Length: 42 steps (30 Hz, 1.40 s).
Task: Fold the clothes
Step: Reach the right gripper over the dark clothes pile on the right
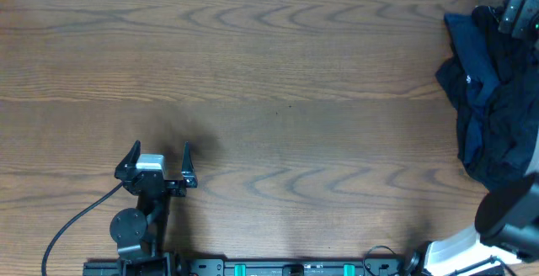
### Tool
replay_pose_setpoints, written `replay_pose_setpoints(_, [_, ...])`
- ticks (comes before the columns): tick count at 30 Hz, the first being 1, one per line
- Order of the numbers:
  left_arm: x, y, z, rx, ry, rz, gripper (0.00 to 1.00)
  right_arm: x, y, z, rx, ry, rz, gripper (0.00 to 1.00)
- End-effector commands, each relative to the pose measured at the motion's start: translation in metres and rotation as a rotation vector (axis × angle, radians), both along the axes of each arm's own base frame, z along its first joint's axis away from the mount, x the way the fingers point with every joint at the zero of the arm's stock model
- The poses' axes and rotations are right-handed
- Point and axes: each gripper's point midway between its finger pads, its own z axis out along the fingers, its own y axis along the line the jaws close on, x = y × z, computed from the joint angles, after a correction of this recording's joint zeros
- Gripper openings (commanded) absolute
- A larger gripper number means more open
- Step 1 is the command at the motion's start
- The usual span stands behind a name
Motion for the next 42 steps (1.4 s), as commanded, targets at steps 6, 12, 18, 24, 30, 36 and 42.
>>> replay_pose_setpoints(6, [-0.001, -0.003, -0.015, -0.018, 0.044, -0.020, 0.98, 0.027, -0.047, -0.029, -0.141, 0.026, -0.019, 0.87])
replay_pose_setpoints(12, [-0.001, -0.003, -0.015, -0.019, 0.044, -0.020, 0.98, 0.052, -0.059, -0.065, -0.171, 0.030, -0.004, 0.74])
replay_pose_setpoints(18, [-0.001, -0.003, -0.015, -0.018, 0.044, -0.020, 0.98, 0.066, -0.066, -0.126, -0.125, 0.071, -0.012, 0.74])
replay_pose_setpoints(24, [-0.001, -0.003, -0.015, -0.018, 0.044, -0.020, 0.98, 0.074, -0.072, -0.182, -0.094, 0.113, -0.020, 0.74])
replay_pose_setpoints(30, [-0.001, -0.004, -0.015, -0.019, 0.044, -0.020, 0.98, 0.073, -0.078, -0.203, -0.026, 0.088, -0.081, 0.47])
replay_pose_setpoints(36, [-0.001, -0.003, -0.015, -0.018, 0.044, -0.020, 0.98, 0.081, -0.083, -0.174, -0.030, -0.006, -0.102, 0.63])
replay_pose_setpoints(42, [-0.001, -0.003, -0.015, -0.018, 0.044, -0.020, 0.98, 0.086, -0.082, -0.134, -0.048, -0.083, -0.083, 0.69])
